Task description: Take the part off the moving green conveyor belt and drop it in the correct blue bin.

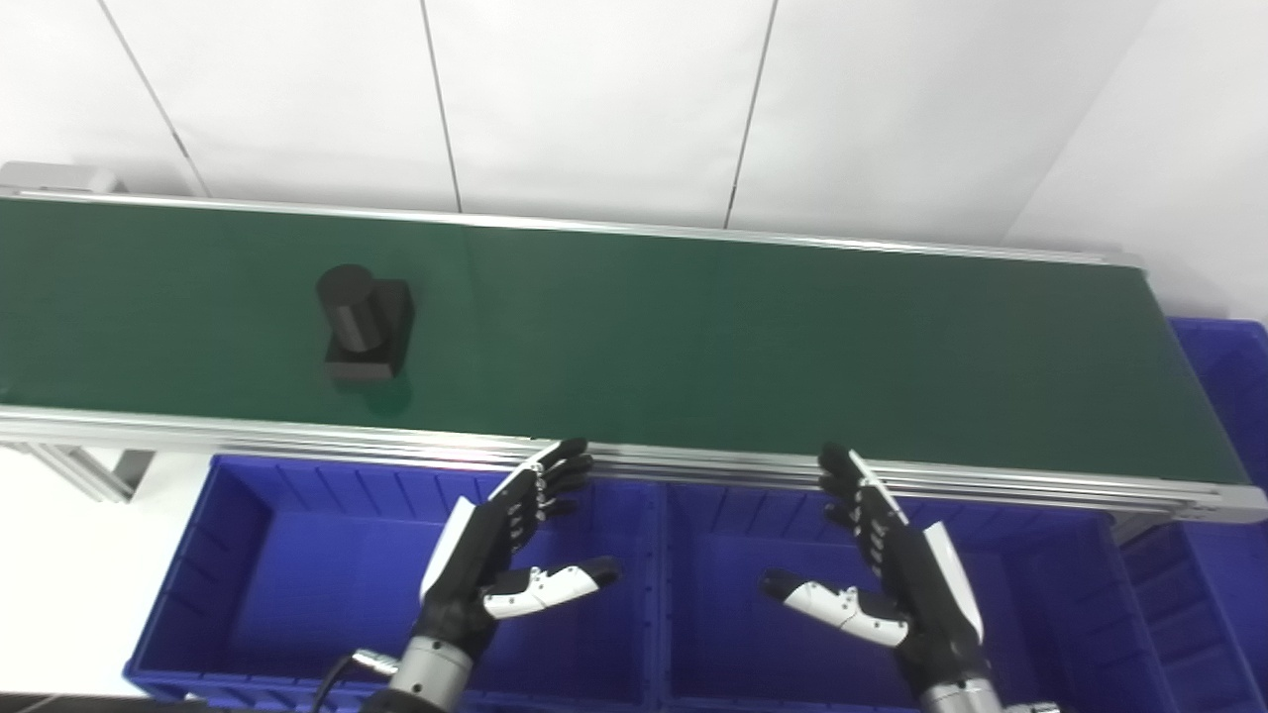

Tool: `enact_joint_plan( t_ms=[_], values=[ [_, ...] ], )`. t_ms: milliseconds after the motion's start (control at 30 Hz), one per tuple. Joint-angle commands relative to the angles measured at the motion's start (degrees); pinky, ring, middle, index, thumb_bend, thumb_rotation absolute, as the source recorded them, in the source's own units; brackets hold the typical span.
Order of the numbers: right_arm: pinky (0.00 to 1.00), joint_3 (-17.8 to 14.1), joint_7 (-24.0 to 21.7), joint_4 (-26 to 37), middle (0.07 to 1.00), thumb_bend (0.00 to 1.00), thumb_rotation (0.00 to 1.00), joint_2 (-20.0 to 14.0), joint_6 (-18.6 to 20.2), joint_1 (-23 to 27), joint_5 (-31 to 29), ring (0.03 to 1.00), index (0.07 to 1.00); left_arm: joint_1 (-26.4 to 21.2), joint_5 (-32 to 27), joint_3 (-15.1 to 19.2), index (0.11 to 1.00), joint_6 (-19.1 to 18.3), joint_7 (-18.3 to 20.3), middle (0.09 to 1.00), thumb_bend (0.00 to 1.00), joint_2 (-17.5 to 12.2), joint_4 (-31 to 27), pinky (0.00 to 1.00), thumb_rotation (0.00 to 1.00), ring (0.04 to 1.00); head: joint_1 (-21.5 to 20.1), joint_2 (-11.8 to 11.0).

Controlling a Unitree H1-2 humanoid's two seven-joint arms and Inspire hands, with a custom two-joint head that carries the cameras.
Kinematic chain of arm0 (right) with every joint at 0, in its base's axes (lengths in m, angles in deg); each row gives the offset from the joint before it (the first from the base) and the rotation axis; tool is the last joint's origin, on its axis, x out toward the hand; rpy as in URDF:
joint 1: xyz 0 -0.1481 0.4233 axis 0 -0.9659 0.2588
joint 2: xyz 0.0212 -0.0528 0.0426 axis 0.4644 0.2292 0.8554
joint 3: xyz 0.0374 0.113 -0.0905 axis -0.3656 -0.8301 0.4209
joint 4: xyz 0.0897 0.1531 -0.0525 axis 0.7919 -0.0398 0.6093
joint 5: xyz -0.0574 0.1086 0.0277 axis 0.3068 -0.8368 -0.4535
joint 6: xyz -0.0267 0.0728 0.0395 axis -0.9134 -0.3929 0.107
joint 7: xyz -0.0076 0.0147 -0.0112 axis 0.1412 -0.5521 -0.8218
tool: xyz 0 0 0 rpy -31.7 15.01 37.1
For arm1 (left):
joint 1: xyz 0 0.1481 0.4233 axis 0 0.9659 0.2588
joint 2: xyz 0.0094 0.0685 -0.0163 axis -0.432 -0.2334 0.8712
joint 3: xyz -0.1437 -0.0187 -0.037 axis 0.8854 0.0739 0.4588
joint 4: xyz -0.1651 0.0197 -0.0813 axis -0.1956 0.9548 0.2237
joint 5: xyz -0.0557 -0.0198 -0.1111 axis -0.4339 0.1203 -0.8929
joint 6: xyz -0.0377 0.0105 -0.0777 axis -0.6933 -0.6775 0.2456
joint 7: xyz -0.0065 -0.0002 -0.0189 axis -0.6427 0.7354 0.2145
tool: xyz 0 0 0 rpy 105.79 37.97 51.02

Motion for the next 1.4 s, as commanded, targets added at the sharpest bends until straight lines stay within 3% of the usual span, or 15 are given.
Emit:
enact_joint_plan(
  t_ms=[0,67,133,367,500,600,767,1000,1200,1367],
  values=[
    [0.89,-0.44,0.73,0.85,0.931,0.79,0.36,0.26,-4.84,1.79,-0.63,0.933,0.932,-0.60,0.19,0.01,0.842,4.25,-1.43,0.837,0.78,0.96,0.51,0.79,0.35,0.832,-0.08,-0.74],
    [0.89,-0.42,0.90,0.01,0.931,0.78,0.37,-0.07,-6.38,3.06,-0.22,0.931,0.933,-0.85,0.26,-0.06,0.834,5.42,-1.91,0.831,0.79,1.27,1.98,0.79,0.34,0.832,0.25,-1.50],
    [0.89,-0.37,0.56,-0.04,0.930,0.76,0.38,-0.58,-6.62,4.13,-0.20,0.927,0.936,-1.38,1.03,-0.11,0.836,6.89,-2.88,0.827,0.78,1.62,3.67,0.80,0.40,0.824,1.31,-2.36],
    [0.86,-0.95,0.42,0.12,0.924,0.75,0.41,-2.31,-6.37,6.97,0.37,0.916,0.935,-2.14,6.16,0.81,0.787,12.69,-9.40,0.781,0.82,4.25,8.21,0.78,0.48,0.782,1.41,-4.62],
    [0.86,-1.90,0.26,-0.96,0.910,0.77,0.36,-2.72,-7.35,9.35,-1.62,0.898,0.920,-3.04,9.25,0.30,0.767,16.12,-11.58,0.757,0.86,4.99,10.93,0.72,0.67,0.741,1.79,-5.31],
    [0.86,-2.91,-0.43,-1.35,0.913,0.78,0.36,-3.63,-6.79,11.51,-3.07,0.900,0.921,-3.86,8.94,-0.11,0.752,18.23,-12.69,0.750,0.89,5.87,13.36,0.72,0.73,0.736,2.32,-6.15],
    [0.86,-3.95,-0.97,-1.48,0.916,0.80,0.40,-6.08,-5.56,15.06,-1.58,0.907,0.924,-4.72,10.40,-1.20,0.747,18.78,-14.59,0.750,0.89,6.75,15.51,0.73,0.82,0.746,3.16,-6.82],
    [0.91,-4.09,-2.63,-2.13,0.907,0.81,0.40,-8.55,-3.68,19.84,-1.16,0.917,0.926,-6.14,7.36,-4.55,0.755,18.85,-16.52,0.754,0.83,6.73,18.12,0.74,0.92,0.755,4.85,-8.47],
    [0.89,-3.22,-4.41,-2.31,0.916,0.80,0.42,-8.74,-1.21,23.56,-0.72,0.922,0.929,-7.14,5.93,-7.19,0.757,18.85,-18.96,0.760,0.72,6.28,19.82,0.74,0.98,0.765,4.94,-8.52],
    [0.89,-1.55,-4.69,-4.62,0.908,0.81,0.41,-8.36,-1.82,26.11,1.64,0.912,0.920,-7.43,5.26,-8.26,0.772,18.85,-20.12,0.779,0.70,5.71,21.42,0.77,0.98,0.786,4.74,-9.86]
  ],
)
